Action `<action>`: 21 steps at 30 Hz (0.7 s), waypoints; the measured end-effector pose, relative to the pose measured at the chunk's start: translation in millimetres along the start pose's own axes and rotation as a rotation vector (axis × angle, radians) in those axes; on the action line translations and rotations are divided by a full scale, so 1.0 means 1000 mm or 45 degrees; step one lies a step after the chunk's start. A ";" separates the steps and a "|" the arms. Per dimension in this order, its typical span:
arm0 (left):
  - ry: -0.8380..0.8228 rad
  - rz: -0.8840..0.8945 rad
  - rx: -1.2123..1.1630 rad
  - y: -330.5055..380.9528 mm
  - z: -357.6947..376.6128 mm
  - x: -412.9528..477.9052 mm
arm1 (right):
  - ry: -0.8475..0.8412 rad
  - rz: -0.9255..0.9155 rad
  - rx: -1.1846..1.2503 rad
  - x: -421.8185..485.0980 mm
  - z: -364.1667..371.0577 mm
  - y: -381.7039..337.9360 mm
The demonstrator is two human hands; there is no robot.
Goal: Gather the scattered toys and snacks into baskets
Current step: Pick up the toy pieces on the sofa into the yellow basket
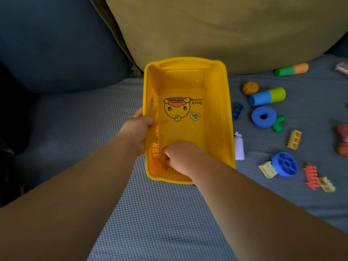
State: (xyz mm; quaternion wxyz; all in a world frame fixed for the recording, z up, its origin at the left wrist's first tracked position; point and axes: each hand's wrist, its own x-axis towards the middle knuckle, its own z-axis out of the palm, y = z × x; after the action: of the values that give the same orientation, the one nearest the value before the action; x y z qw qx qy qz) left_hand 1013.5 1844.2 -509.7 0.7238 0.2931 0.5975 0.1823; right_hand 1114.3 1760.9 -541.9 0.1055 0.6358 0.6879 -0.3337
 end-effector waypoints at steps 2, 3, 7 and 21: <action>-0.004 0.011 -0.008 0.001 -0.001 -0.001 | 0.106 0.089 0.228 -0.008 -0.009 0.008; 0.000 0.018 -0.007 0.002 -0.003 -0.001 | 0.167 0.140 0.310 -0.011 -0.015 0.014; 0.027 0.042 -0.005 0.004 -0.003 -0.005 | -0.045 0.186 0.104 -0.013 -0.033 0.028; 0.032 0.071 0.079 0.002 -0.031 -0.001 | 1.115 0.349 0.947 -0.041 -0.049 0.071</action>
State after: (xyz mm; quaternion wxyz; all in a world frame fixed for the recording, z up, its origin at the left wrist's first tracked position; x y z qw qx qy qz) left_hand 983.2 1851.0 -511.1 0.7016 0.3294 0.6034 0.1874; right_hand 1202.3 1754.8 -505.3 -0.3762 0.7918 0.4158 -0.2422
